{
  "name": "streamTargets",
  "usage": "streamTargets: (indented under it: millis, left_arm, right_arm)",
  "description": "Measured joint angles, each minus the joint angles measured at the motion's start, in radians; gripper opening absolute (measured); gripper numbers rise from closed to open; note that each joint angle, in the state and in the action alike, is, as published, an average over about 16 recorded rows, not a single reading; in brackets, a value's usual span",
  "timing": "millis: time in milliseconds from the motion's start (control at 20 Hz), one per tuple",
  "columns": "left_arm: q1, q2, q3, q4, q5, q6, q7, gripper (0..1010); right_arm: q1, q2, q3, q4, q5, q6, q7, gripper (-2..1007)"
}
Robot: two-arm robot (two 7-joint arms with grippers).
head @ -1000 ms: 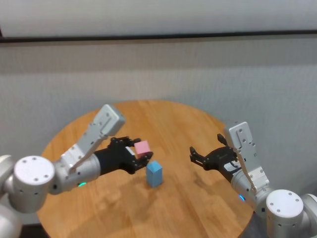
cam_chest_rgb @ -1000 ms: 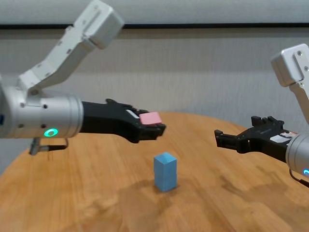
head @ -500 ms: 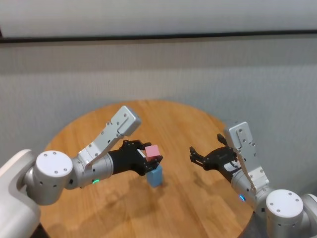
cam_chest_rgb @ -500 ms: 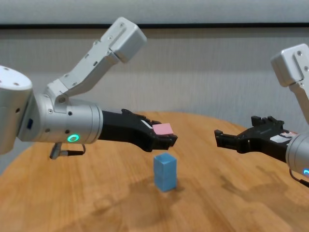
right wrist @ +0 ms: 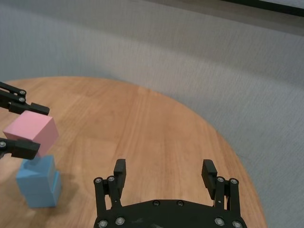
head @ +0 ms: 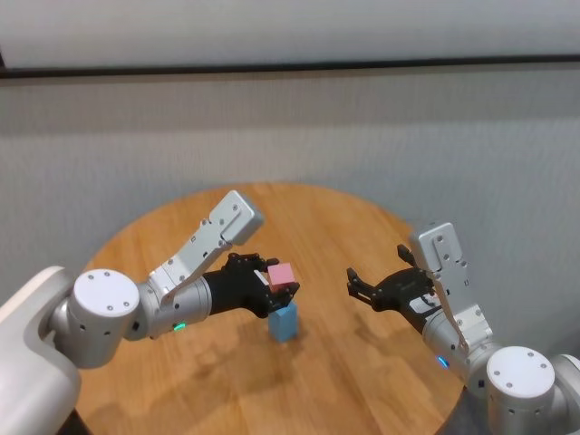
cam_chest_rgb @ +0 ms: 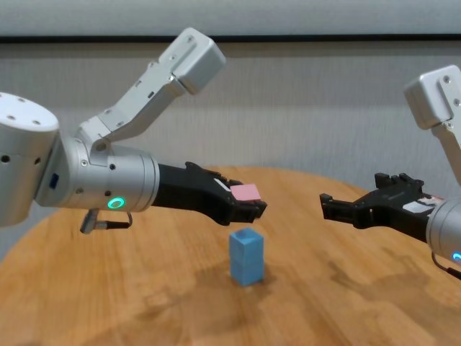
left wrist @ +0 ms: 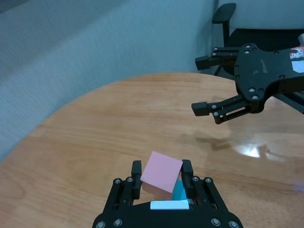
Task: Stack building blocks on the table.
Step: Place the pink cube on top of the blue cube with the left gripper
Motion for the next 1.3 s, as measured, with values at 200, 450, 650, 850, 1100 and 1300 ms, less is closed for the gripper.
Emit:
streamTargets:
  millis: [200,450,650,850,1100,1300]
  left_arm:
    - [0.000,-0.002,0.003,0.002,0.003,0.004,0.000,529]
    - [0.004,-0.002,0.004,-0.001,0.004,0.009,0.000,529]
    - [0.008,-0.002,0.005,-0.007,0.004,0.014,0.001,529]
    - [0.011,-0.003,0.006,-0.010,0.005,0.018,0.002,529]
    - [0.013,-0.005,0.007,-0.011,0.006,0.022,0.003,529]
    - [0.014,-0.006,0.009,-0.011,0.009,0.024,0.004,529]
  right_arm:
    - [0.000,0.000,0.000,0.000,0.000,0.000,0.000,1005]
    - [0.000,0.000,0.000,0.000,0.000,0.000,0.000,1005]
    - [0.000,0.000,0.000,0.000,0.000,0.000,0.000,1005]
    - [0.000,0.000,0.000,0.000,0.000,0.000,0.000,1005]
    - [0.000,0.000,0.000,0.000,0.000,0.000,0.000,1005]
    - [0.000,0.000,0.000,0.000,0.000,0.000,0.000,1005]
